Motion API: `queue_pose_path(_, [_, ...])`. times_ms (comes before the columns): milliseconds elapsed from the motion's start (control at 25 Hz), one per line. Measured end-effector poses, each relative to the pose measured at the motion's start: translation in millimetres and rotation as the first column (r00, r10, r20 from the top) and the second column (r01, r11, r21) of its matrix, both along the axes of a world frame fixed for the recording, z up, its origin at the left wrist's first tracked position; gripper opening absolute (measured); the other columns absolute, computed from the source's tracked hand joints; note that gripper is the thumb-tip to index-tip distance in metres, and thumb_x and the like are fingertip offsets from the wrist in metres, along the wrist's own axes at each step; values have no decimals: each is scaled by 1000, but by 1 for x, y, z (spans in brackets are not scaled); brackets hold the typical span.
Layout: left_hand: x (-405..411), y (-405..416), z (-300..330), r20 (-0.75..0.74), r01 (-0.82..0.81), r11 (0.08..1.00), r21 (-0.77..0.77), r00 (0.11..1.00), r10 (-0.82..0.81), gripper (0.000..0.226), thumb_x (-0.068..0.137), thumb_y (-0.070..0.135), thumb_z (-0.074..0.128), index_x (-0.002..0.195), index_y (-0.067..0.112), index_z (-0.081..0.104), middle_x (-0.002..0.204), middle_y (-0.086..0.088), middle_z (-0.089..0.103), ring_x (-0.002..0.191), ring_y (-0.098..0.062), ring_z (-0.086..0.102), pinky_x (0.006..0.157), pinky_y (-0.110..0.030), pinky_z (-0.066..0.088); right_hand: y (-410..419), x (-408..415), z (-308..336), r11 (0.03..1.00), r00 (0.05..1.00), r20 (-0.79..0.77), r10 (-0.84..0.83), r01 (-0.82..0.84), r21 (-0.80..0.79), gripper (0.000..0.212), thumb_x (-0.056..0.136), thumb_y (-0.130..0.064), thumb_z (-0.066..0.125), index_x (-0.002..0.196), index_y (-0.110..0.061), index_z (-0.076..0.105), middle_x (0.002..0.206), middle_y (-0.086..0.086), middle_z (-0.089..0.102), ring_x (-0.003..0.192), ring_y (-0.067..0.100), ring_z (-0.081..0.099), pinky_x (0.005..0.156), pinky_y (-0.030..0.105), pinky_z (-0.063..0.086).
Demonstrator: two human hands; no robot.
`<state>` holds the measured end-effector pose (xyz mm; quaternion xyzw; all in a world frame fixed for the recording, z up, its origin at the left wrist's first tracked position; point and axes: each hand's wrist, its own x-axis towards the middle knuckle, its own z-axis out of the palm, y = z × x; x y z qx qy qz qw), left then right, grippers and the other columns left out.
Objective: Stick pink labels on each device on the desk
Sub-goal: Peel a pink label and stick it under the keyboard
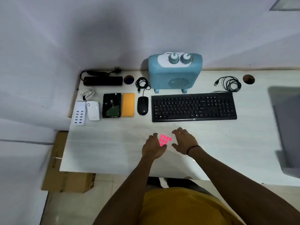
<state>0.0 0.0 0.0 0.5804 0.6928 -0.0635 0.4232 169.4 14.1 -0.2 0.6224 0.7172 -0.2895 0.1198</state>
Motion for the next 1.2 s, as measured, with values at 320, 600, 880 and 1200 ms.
queue_pose_path(320, [5,-3,-16,70,-189,977,-94,978,196,68,87,45,71,143,15,46,138,-9,51,120,-27,57,97,-36,47,0,-4,-29,991,986,105,129,-126,-39,86,75,-30,82,143,-17,31,139,9,35,114,31,49,80,40,57])
queue_pose_path(600, [3,2,-19,119,-270,958,-94,952,280,58,90,43,69,138,13,53,137,-11,55,120,-27,58,99,-37,47,8,-2,-31,995,993,114,28,-17,-96,67,75,-35,81,127,-14,44,123,7,52,113,27,50,84,38,48])
queue_pose_path(880, [1,4,-19,130,-292,948,-129,942,308,61,89,46,70,138,14,54,137,-10,55,123,-28,56,103,-37,46,14,-5,-26,964,984,26,-174,175,-199,48,81,-14,69,118,-13,40,112,7,60,98,32,61,75,37,49])
queue_pose_path(1200, [5,16,15,474,-600,586,-544,356,805,25,93,20,73,116,17,65,118,-5,69,104,-21,66,95,-39,51,34,-1,23,814,727,-373,-576,473,-337,48,72,-20,87,106,-17,53,101,8,65,88,20,61,58,22,49])
